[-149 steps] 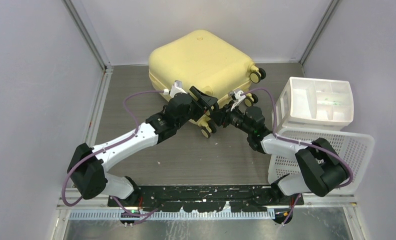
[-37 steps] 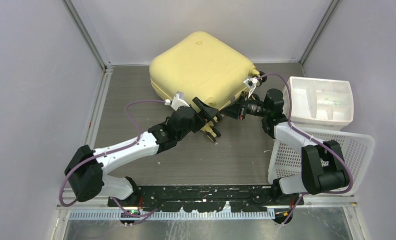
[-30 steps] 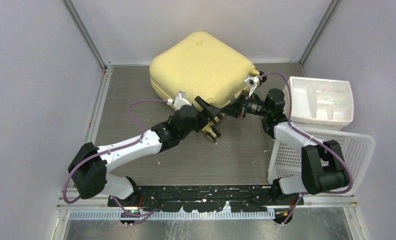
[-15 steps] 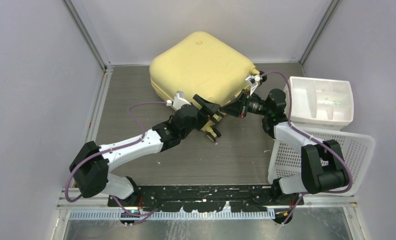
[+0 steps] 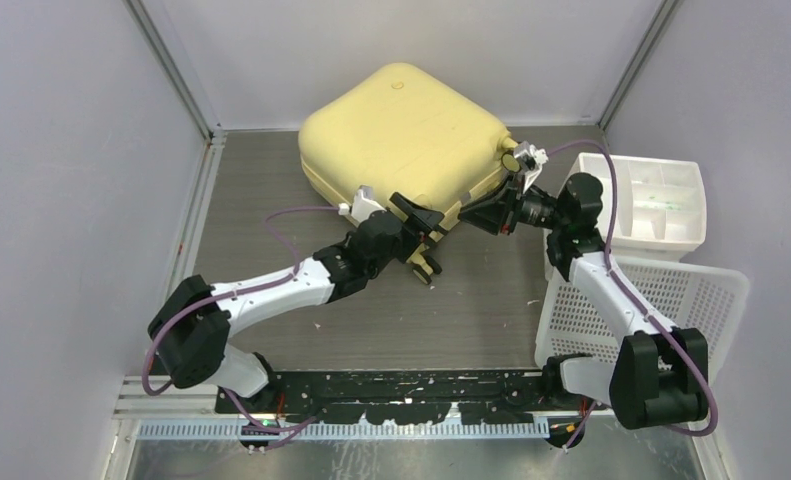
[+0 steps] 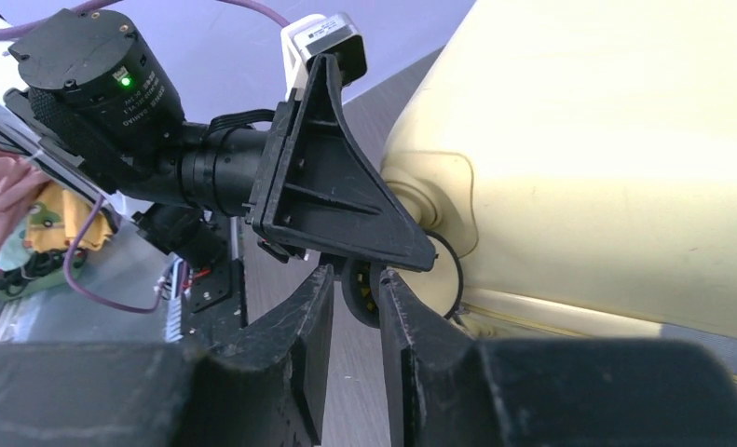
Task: Open, take out, and arrange the luggage
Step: Unzip the luggage at the center of the board.
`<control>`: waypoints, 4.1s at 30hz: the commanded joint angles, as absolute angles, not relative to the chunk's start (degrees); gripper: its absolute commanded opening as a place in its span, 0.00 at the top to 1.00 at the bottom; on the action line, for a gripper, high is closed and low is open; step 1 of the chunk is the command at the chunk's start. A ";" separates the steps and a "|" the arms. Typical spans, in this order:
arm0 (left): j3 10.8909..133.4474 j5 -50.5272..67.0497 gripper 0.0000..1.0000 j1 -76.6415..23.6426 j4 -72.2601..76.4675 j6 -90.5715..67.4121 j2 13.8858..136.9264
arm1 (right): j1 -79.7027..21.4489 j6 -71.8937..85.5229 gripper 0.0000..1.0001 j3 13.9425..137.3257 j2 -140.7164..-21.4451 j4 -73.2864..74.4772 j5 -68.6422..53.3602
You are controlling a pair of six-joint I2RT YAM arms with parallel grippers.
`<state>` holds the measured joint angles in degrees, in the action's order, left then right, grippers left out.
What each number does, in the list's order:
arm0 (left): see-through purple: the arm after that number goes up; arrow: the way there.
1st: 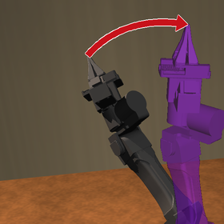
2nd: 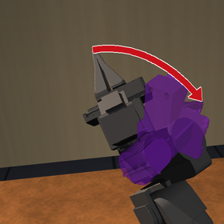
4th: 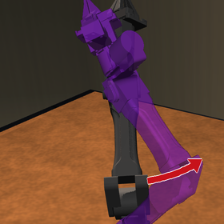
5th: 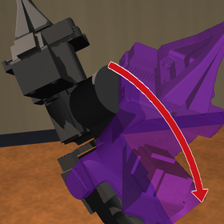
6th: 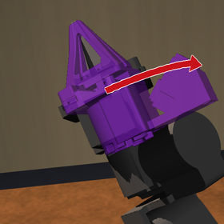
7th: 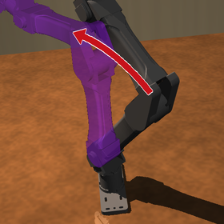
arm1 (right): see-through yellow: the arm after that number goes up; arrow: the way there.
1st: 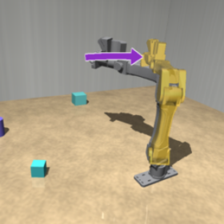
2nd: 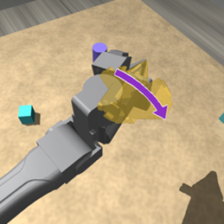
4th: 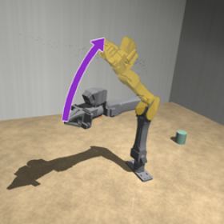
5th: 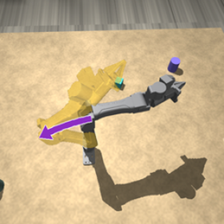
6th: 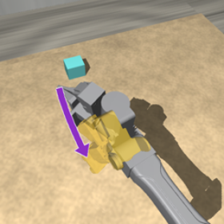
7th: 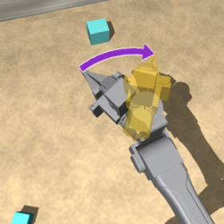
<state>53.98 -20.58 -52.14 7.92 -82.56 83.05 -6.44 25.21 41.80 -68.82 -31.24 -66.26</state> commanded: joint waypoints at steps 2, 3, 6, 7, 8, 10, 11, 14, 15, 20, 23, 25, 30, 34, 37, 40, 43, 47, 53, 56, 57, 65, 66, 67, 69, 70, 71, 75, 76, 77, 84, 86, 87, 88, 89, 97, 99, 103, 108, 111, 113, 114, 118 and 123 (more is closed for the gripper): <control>55.94 -22.76 0.26 -52.21 10.86 -82.81 84.48 | -3.56 21.11 0.68 44.47 -67.70 -27.29 -67.59; 56.24 -22.72 0.26 -52.21 10.71 -82.82 84.86 | -2.84 21.10 0.67 44.47 -67.56 -26.98 -67.59; 57.30 -22.42 0.26 -52.21 10.22 -82.55 85.95 | -1.52 20.49 0.66 44.52 -67.69 -25.53 -67.29; 57.65 -22.41 0.26 -52.21 10.04 -82.49 86.23 | -1.29 20.22 0.66 44.60 -67.90 -24.85 -67.04; 57.94 -22.46 0.28 -52.21 9.96 -82.46 86.53 | -1.09 19.62 0.65 44.83 -68.21 -23.92 -66.84; 58.40 -22.58 0.35 -52.21 9.97 -82.45 87.07 | -0.95 19.03 0.65 45.36 -69.02 -22.43 -66.64; 58.58 -22.59 0.41 -52.16 10.12 -82.27 87.28 | -0.96 19.03 0.65 45.49 -69.40 -22.03 -66.56; 59.18 -22.65 0.58 -52.12 10.70 -80.93 87.32 | -0.94 19.24 0.65 45.70 -70.19 -21.80 -66.62; 59.23 -22.82 0.69 -52.12 10.80 -80.37 86.93 | -0.89 19.14 0.64 45.66 -70.25 -21.67 -66.58; 59.05 -22.53 0.99 -51.32 11.80 -77.04 84.66 | -0.96 12.56 0.59 46.88 -70.30 -14.04 -67.78; 59.10 -21.80 0.99 -50.68 13.82 -75.22 83.15 | -0.92 3.38 0.46 47.62 -70.20 -5.35 -67.59; 59.85 -21.04 0.99 -50.46 15.00 -73.71 82.44 | -0.96 -3.45 0.39 46.71 -70.12 -2.12 -67.32; 62.31 -18.05 0.99 -50.01 16.19 -72.13 81.77 | -1.29 -12.99 0.22 42.66 -69.77 -1.06 -64.57; 62.60 -17.20 0.99 -49.93 18.25 -72.98 81.58 | -3.57 -20.59 0.15 41.28 -71.18 0.90 -62.85; 63.25 -17.06 1.00 -49.92 20.41 -73.85 81.77 | -7.59 -26.95 0.14 40.47 -71.29 2.24 -60.07; 64.91 -17.04 0.99 -49.92 21.63 -74.13 81.92 | -11.49 -22.56 0.14 37.88 -71.27 -7.27 -55.01; 66.43 -17.96 0.99 -49.92 22.49 -74.00 81.58 | -13.44 -13.33 0.14 34.83 -72.44 -20.65 -50.21; 67.35 -19.98 1.00 -49.91 24.56 -73.57 80.66 | -16.52 -6.36 0.16 32.63 -74.02 -30.01 -45.52; 69.66 -21.16 1.00 -49.92 26.59 -74.09 80.68 | -21.22 -0.99 0.18 30.49 -75.00 -39.67 -35.64; 70.60 -21.91 0.99 -49.92 27.26 -74.16 80.71 | -21.97 -0.01 0.19 31.02 -75.05 -39.70 -33.77; 70.84 -22.11 0.99 -49.90 27.53 -74.09 80.64 | -21.98 0.00 0.19 30.96 -74.51 -39.16 -33.37; 71.03 -24.52 1.00 -49.49 28.85 -73.78 78.94 | -21.97 7.28 0.21 30.93 -70.55 -37.19 -31.08; 71.20 -24.74 1.00 -49.36 28.99 -73.81 78.85 | -22.05 8.24 0.23 31.20 -70.88 -37.16 -30.70; 71.53 -24.78 1.00 -49.27 29.00 -73.75 78.81 | -22.20 8.45 0.26 31.50 -71.13 -36.82 -30.93; 72.43 -24.77 1.00 -49.02 28.71 -73.74 78.88 | -23.02 8.11 0.29 31.68 -71.36 -35.97 -30.76; 73.09 -24.78 1.00 -48.90 28.58 -73.77 79.03 | -23.42 8.14 0.29 31.50 -71.49 -35.85 -30.56; 73.58 -24.77 0.99 -48.73 28.49 -73.82 79.16 | -23.91 8.21 0.29 31.47 -71.65 -35.86 -30.33; 75.53 -24.93 1.00 -48.35 28.54 -74.01 79.91 | -25.31 12.23 0.30 31.65 -73.02 -37.72 -26.85; 76.99 -25.06 0.99 -48.13 28.41 -74.01 80.14 | -25.83 13.62 0.32 32.31 -74.23 -38.18 -26.11; 77.35 -25.19 0.99 -48.02 28.25 -74.01 80.10 | -26.00 13.25 0.32 32.08 -74.14 -38.70 -25.87; 79.06 -25.61 1.00 -47.88 27.93 -73.53 80.07 | -26.93 12.71 0.36 32.05 -74.64 -43.30 -21.86; 79.04 -25.55 0.99 -47.87 27.95 -73.81 80.20 | -27.54 12.98 0.39 33.03 -75.55 -44.04 -20.97; 79.07 -25.57 0.99 -47.89 27.91 -73.89 80.08 | -28.07 12.85 0.40 33.50 -75.88 -43.87 -20.22; 79.09 -25.56 0.99 -47.90 27.80 -73.91 80.11 | -28.61 12.31 0.42 34.01 -76.18 -43.12 -19.00; 79.00 -25.57 1.00 -47.88 27.66 -73.95 80.12 | -28.96 12.01 0.43 34.48 -76.34 -42.02 -17.71; 75.38 -25.43 1.00 -47.90 28.04 -75.69 79.02 | -29.06 13.12 0.81 32.78 -75.33 -44.47 -12.74; 73.75 -26.01 1.00 -47.90 28.50 -76.01 78.28 | -28.85 12.54 0.89 32.49 -74.75 -44.35 -12.36; 70.65 -27.40 1.00 -47.82 28.90 -75.57 75.80 | -27.48 10.35 0.99 32.51 -73.88 -42.38 -11.17; 66.52 -29.09 0.99 -47.68 28.83 -74.28 72.35 | -24.80 10.18 0.99 32.83 -73.25 -40.76 -11.54; 64.37 -29.52 1.00 -47.48 29.04 -74.58 70.99 | -24.20 10.09 0.99 32.85 -73.04 -39.80 -12.39; 63.27 -29.70 1.00 -47.25 29.33 -74.85 70.32 | -24.04 9.82 0.99 32.98 -73.17 -39.17 -12.73; 62.82 -29.75 1.00 -47.21 29.35 -74.89 70.02 | -23.96 9.53 0.99 33.10 -73.21 -38.85 -12.81; 61.12 -29.81 1.00 -46.94 29.32 -75.04 68.82 | -23.28 8.48 0.99 33.26 -73.17 -37.79 -14.05; 58.12 -30.05 1.00 -46.85 29.92 -76.44 67.80 | -22.77 7.18 0.99 33.30 -73.61 -36.84 -15.26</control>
<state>55.46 -21.98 -48.88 7.05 -76.27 74.63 -24.47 9.41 31.29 -74.61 -34.46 -20.45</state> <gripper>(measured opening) 0.571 0.047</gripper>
